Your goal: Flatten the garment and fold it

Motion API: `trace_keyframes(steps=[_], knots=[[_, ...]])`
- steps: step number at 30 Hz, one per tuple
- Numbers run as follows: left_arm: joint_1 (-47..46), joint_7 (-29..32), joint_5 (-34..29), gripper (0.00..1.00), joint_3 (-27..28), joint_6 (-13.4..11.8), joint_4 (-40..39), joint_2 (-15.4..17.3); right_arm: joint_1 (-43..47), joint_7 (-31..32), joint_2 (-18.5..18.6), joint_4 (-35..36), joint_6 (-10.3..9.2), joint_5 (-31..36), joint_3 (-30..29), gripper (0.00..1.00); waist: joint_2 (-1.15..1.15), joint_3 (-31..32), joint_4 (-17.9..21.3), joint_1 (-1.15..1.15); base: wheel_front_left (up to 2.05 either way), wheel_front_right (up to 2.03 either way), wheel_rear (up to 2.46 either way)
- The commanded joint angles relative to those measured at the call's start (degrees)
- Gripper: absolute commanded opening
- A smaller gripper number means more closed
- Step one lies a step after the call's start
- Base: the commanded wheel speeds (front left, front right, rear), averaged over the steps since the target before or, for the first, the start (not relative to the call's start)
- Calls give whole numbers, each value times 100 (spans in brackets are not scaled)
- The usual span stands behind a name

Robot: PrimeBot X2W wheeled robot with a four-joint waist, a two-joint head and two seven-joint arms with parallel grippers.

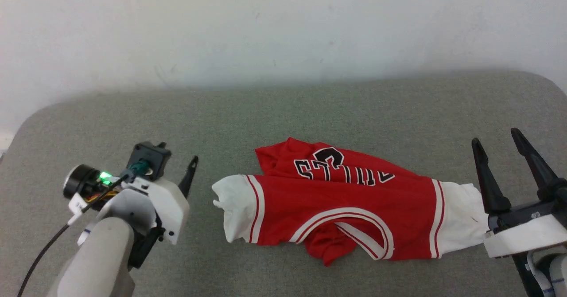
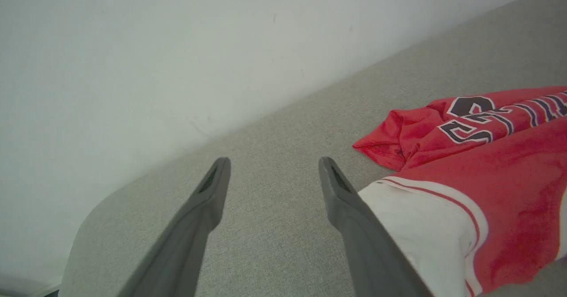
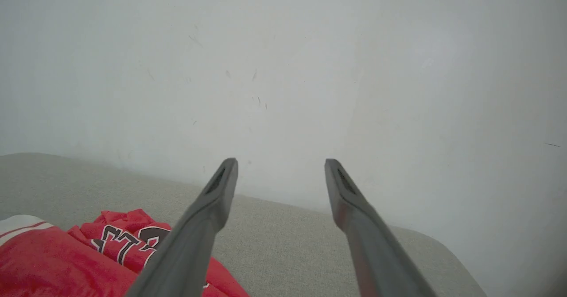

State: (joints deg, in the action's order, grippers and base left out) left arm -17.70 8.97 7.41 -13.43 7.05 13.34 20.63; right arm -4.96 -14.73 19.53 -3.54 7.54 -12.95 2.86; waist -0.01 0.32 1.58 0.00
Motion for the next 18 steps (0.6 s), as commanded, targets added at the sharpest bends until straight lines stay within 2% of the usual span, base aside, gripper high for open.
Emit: trace_keyframes(steps=[1,7,11,15,18], knots=[[-184,253,212,100,-291,39,65,137,134,-26,-142,198,-5,110,-100,100,1,-53,52,0,0,0,0],[-1027,1735,1637,100,-1680,42,231,637,455,-26,-682,947,-5,361,-484,100,1,-231,138,0,0,0,0],[-1584,2640,2411,100,-2479,43,356,942,545,-27,-916,1199,-5,475,-494,100,1,-388,245,0,0,0,0],[-2067,3227,2906,100,-3153,43,509,1142,509,-27,-948,1212,-5,552,-420,100,1,-577,355,0,0,0,0],[-2365,3403,3165,100,-3538,43,743,1166,409,-27,-944,1199,-5,603,-360,100,1,-729,445,0,0,0,0]])
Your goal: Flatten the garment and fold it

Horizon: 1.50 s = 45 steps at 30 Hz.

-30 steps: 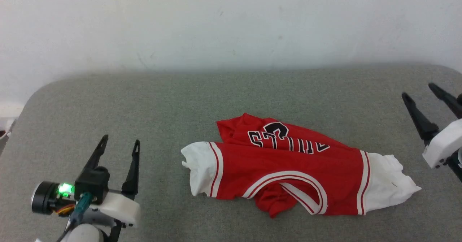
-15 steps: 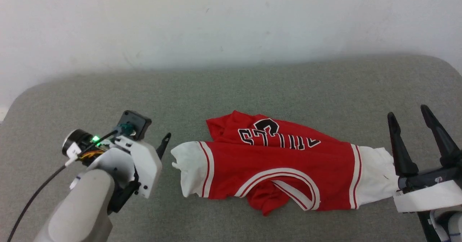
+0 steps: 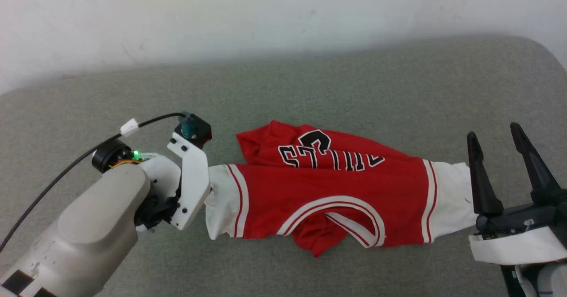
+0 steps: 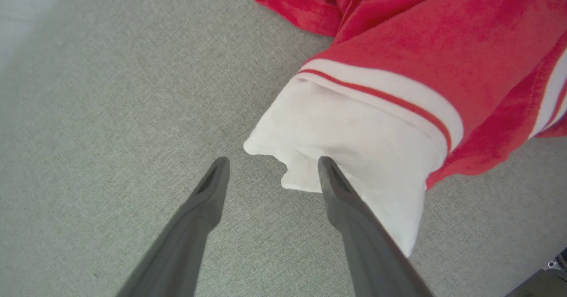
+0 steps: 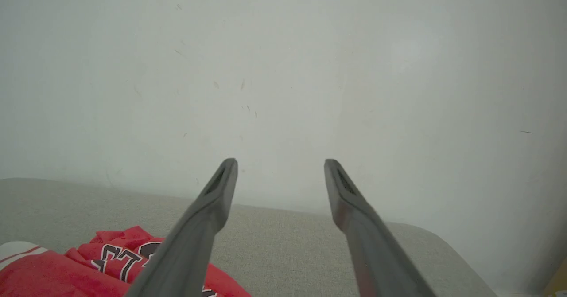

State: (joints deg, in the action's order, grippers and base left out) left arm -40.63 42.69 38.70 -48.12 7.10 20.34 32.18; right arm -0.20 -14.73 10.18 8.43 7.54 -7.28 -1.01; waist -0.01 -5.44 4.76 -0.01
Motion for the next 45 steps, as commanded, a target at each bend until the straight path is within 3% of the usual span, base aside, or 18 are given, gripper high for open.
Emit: trace_keyframes(steps=[1,11,12,13,14,20,26,33,39,45], knots=[[-166,84,71,100,-247,38,116,16,-105,-27,-2,-3,-5,67,37,100,1,-199,154,1,0,0,0],[-620,291,543,100,-1798,38,903,-3,-360,-27,-5,-121,-5,299,202,100,1,-503,367,1,0,0,0],[-619,338,630,95,-1930,38,927,-11,-367,-27,-10,-133,-5,316,204,100,1,-505,370,1,0,0,0],[-623,368,719,16,-2058,38,929,0,-366,-27,-16,-150,-5,329,203,100,1,-500,370,1,0,0,0],[-630,388,814,0,-2157,38,911,19,-361,-27,-22,-166,-5,339,198,100,1,-484,361,1,0,0,0],[-825,-214,936,0,-2421,38,391,321,-281,-27,-14,-245,-5,403,239,100,1,-230,246,1,0,0,0],[-639,-993,1210,0,-2322,6,-546,1169,-115,-27,-17,-262,-5,436,217,100,1,-27,136,1,0,0,0],[52,-1277,1648,0,-2065,-618,-1110,2186,-15,-27,-13,-285,-5,420,159,100,1,-20,38,1,0,0,0],[567,-1331,1994,0,-2072,-961,-1035,2380,-40,-27,-8,-351,-5,410,211,100,1,-57,47,1,0,0,0],[836,-1720,2094,0,-2046,-1120,-619,2070,-14,-27,0,-468,-5,416,205,100,1,4,7,1,0,0,0]])
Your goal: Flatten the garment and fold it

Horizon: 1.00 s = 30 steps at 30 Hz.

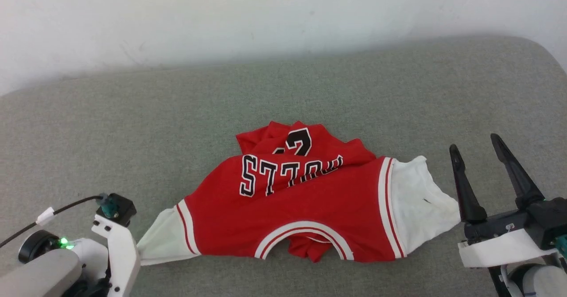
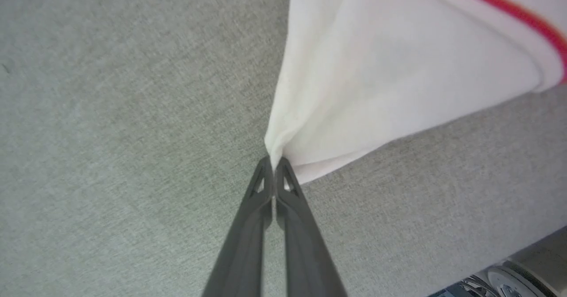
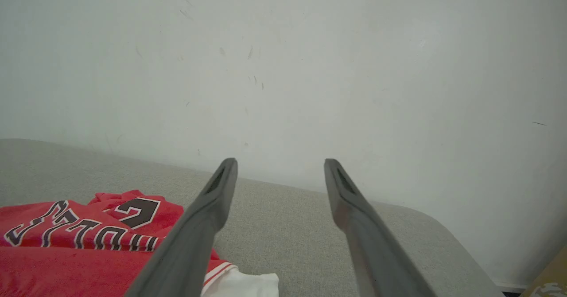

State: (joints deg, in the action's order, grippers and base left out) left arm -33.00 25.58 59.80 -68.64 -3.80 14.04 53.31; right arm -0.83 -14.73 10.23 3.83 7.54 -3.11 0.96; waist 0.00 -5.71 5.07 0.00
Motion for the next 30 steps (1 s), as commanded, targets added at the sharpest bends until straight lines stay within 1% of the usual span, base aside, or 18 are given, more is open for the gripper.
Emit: trace_keyframes(steps=[1,2,5,9,12,15,18,21,26,30], knots=[[54,-124,-79,71,19,-41,51,-91,63,-27,-6,-22,-5,2,4,100,0,56,-42,0,0,0,0],[17,-242,-118,100,59,-67,88,-146,76,-27,-7,-30,-5,1,-11,100,0,92,-75,0,0,0,0],[-124,-364,-160,100,129,18,14,-185,136,-27,-14,-36,-5,10,-36,100,0,214,-166,0,0,0,0],[-389,-340,-197,100,244,129,-335,-40,214,-27,-50,-26,-5,27,-61,100,0,351,-283,0,0,0,0],[-628,-11,-271,100,204,250,-573,88,252,-27,-78,-17,-5,33,-45,100,0,379,-339,0,0,0,0],[-870,561,-313,100,71,411,-678,148,247,-27,-90,-24,-5,43,-19,100,0,355,-357,0,0,0,0],[-1038,1101,-171,100,-11,528,-561,29,192,-27,-82,-38,-5,30,19,100,0,291,-322,0,0,0,0],[-1158,1460,-62,100,-61,579,-245,-176,137,-27,-71,-56,-5,17,54,100,0,196,-235,0,0,0,0],[-1195,1847,-31,100,-186,688,332,-499,31,-27,-74,-65,-5,10,56,100,0,-1,-39,0,0,0,0],[-1107,1984,-254,100,-304,787,790,-697,-66,-27,-94,-80,-5,6,41,100,0,-139,112,0,0,0,0]])
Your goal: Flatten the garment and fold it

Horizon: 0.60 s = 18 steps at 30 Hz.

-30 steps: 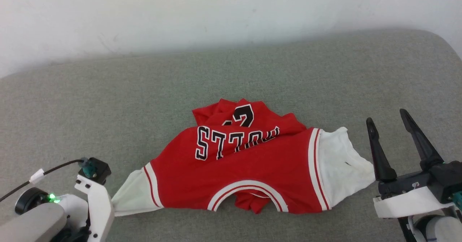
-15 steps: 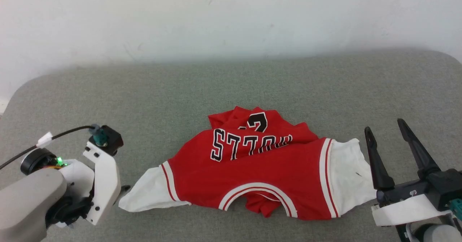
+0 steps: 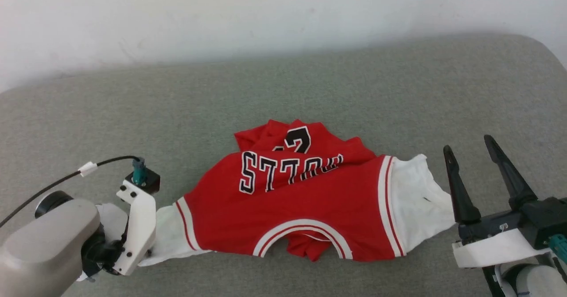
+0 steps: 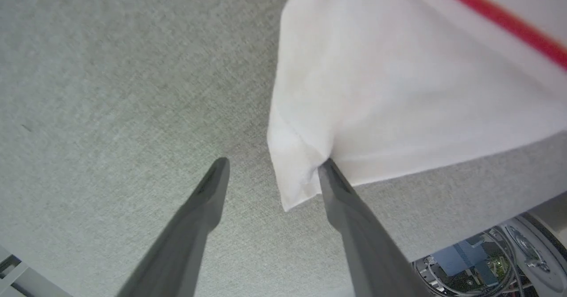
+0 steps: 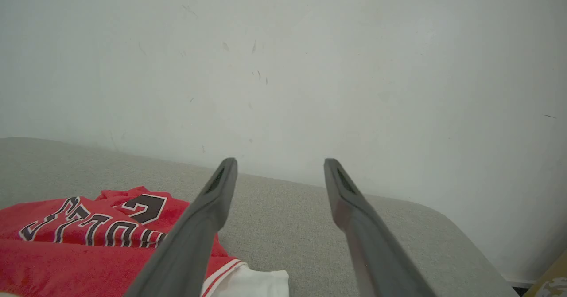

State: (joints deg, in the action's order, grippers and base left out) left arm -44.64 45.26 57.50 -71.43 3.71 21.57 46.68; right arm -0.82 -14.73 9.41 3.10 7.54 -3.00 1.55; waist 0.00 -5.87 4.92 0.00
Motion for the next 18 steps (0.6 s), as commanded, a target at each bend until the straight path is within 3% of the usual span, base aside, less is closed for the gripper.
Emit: trace_keyframes(steps=[1,3,4,5,6,12,15,18], knots=[[92,32,-41,100,-41,62,143,-87,-81,-27,-14,-18,-5,-7,-17,100,0,-143,150,0,0,0,0],[159,53,-83,100,-68,116,339,-187,-105,-27,-18,-48,-5,-3,-22,100,0,-161,180,0,0,0,0],[184,56,-97,64,-78,149,410,-227,-111,-27,-20,-63,-5,0,-24,100,0,-158,188,0,0,0,0],[205,36,-111,7,-85,177,468,-259,-113,-27,-20,-73,-5,3,-27,100,0,-149,192,0,0,0,0],[230,27,-95,0,-90,206,515,-286,-119,-27,-7,-92,-5,6,-39,100,0,-131,191,0,0,0,0],[257,-527,82,0,105,306,433,-230,-340,-27,415,-195,-5,84,41,100,0,76,152,0,0,0,0],[201,-811,57,0,212,319,275,-73,-574,-12,948,-511,-5,9,262,100,0,174,120,0,0,0,0],[204,-1016,80,0,315,296,25,30,-924,647,1646,-897,-5,-327,851,100,0,251,83,0,0,0,0]])
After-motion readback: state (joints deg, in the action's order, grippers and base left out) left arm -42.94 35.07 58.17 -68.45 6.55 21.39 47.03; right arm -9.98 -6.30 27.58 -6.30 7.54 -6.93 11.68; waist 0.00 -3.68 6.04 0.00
